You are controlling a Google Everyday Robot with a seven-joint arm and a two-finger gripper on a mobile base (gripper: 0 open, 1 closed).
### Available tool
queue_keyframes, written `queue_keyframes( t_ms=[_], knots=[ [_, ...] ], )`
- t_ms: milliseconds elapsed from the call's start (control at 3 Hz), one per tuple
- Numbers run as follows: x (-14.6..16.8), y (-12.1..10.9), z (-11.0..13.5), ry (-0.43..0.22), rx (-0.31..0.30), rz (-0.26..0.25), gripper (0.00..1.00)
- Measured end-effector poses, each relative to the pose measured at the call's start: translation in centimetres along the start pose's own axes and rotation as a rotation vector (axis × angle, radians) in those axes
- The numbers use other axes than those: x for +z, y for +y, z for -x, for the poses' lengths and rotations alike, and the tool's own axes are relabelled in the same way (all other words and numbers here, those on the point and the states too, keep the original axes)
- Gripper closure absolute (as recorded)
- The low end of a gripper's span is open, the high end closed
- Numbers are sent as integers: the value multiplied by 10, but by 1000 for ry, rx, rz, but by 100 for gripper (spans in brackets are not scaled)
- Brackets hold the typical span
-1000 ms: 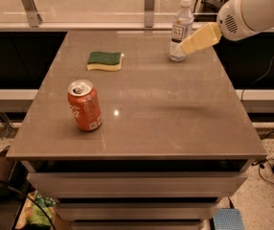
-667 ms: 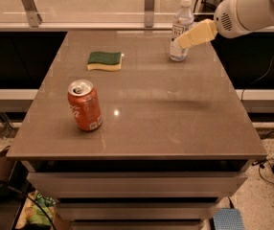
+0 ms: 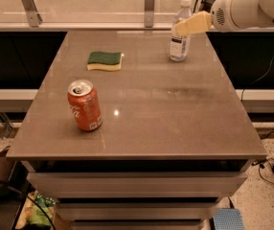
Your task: Move blue plastic bottle near coke can
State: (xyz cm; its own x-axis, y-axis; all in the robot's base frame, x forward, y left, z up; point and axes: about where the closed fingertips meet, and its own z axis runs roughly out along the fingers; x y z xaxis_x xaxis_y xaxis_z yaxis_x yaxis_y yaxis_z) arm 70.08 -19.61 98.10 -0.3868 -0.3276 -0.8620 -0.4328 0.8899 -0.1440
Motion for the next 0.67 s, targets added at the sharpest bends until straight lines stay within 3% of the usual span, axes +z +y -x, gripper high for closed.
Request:
queue_keyframes(
  t_ms=[333,667],
  knots=[
    [24,-2,5,-45,34,10,0],
    [50,2,-1,-45,63,34,0]
  ],
)
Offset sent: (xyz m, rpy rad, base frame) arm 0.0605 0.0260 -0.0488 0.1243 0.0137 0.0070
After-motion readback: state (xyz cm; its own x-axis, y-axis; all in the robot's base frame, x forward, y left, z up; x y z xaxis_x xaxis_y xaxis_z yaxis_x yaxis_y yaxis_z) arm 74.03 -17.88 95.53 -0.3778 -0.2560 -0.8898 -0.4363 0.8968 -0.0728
